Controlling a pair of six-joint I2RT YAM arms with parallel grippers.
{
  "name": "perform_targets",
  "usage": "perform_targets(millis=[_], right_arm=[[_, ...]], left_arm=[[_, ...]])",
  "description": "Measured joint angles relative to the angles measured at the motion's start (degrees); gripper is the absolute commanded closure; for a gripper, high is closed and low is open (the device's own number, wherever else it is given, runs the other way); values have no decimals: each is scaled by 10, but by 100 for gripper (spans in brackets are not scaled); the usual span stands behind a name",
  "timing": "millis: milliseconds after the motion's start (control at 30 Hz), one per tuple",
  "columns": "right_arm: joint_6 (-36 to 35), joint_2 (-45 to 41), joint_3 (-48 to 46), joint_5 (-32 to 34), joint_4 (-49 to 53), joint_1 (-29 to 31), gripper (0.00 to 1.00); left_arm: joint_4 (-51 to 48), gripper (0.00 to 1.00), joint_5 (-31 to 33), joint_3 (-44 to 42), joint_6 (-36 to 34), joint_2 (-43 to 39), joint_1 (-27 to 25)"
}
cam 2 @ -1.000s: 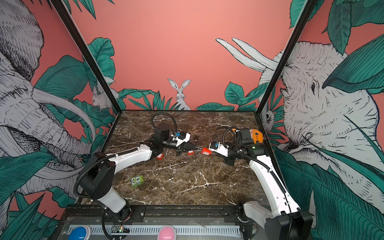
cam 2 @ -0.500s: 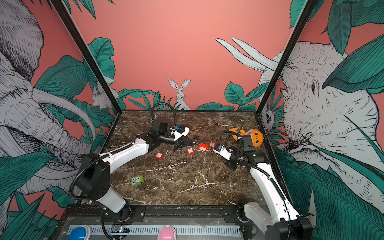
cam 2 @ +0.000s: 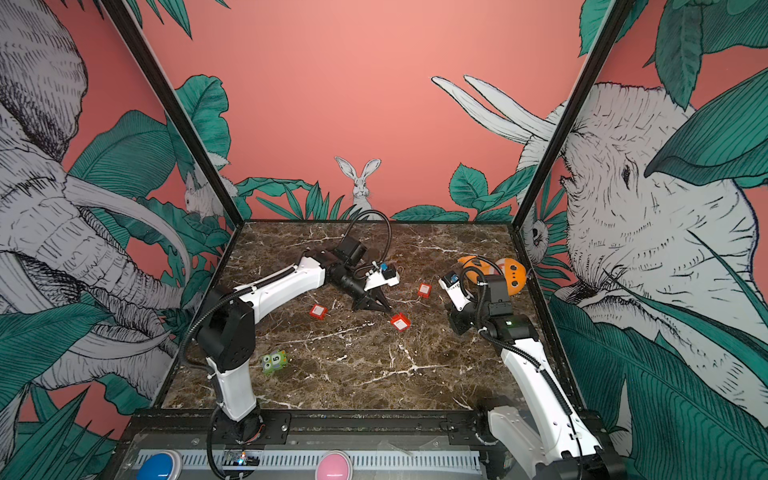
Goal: Lock with the key
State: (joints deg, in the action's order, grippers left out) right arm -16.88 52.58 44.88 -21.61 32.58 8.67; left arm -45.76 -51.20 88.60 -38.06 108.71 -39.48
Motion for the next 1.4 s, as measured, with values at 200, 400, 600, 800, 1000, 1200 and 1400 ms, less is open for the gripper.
perform_targets(millis=[200, 400, 600, 800, 1000, 1200, 1400], right_arm=[[100, -29, -33, -1, -4, 0, 100], [165, -36, -72, -3, -2, 0, 100], [189, -30, -75, -4, -2, 0, 100], [208, 8, -75, -16, -2, 0, 100], [229, 19, -76, -26, -2, 0, 100], [276, 16, -107, -30, -18, 10, 100], [328, 16, -136, -23, -45, 41, 100]], left_arm=[[-110, 100, 37, 48, -57, 54, -28], [-170, 100, 64, 83, -90, 96, -51], [-223, 100, 97, 159, -116, 159, -68], [-257, 100, 120, 192, -123, 201, -77], [-261, 95, 138, 209, -110, 207, -85], [-228, 88, 176, 212, -86, 209, -87], [-168, 84, 202, 198, -59, 210, -87]])
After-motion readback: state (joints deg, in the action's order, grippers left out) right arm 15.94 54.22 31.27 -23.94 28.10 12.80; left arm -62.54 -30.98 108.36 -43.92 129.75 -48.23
